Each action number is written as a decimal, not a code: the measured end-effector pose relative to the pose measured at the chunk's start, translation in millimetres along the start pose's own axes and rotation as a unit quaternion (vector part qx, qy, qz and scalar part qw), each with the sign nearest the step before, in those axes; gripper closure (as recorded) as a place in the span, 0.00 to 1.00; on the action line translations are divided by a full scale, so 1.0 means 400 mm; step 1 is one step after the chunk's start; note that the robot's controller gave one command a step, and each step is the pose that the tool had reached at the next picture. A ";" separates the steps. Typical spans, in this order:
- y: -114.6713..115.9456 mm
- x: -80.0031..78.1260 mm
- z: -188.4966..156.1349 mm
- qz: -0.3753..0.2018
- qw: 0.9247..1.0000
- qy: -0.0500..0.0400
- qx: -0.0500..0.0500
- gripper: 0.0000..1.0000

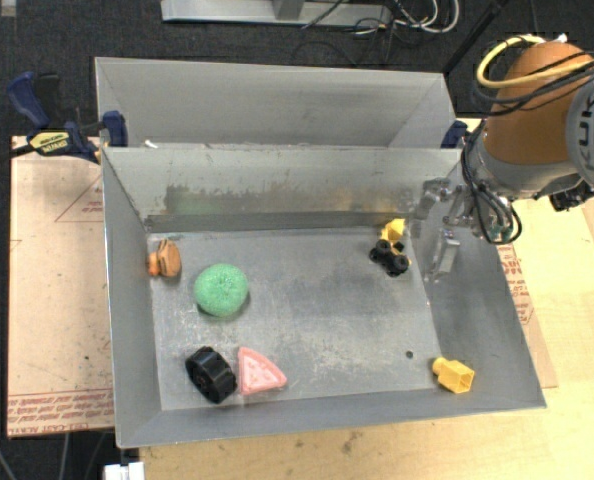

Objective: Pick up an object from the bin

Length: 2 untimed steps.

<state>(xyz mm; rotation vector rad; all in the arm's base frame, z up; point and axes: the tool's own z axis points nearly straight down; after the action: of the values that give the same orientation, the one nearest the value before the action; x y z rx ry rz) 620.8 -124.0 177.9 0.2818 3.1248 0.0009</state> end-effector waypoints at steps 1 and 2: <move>0.027 -0.026 0.044 -0.033 0.999 0.001 0.000 0.00; 0.015 -0.030 0.120 0.097 0.995 0.000 0.000 0.00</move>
Offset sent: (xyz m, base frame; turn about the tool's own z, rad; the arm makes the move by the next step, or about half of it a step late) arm 0.0118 -0.0006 -0.0758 0.3937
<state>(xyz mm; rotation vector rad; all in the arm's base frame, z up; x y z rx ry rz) 633.7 -120.2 129.9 0.5853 3.0834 0.0015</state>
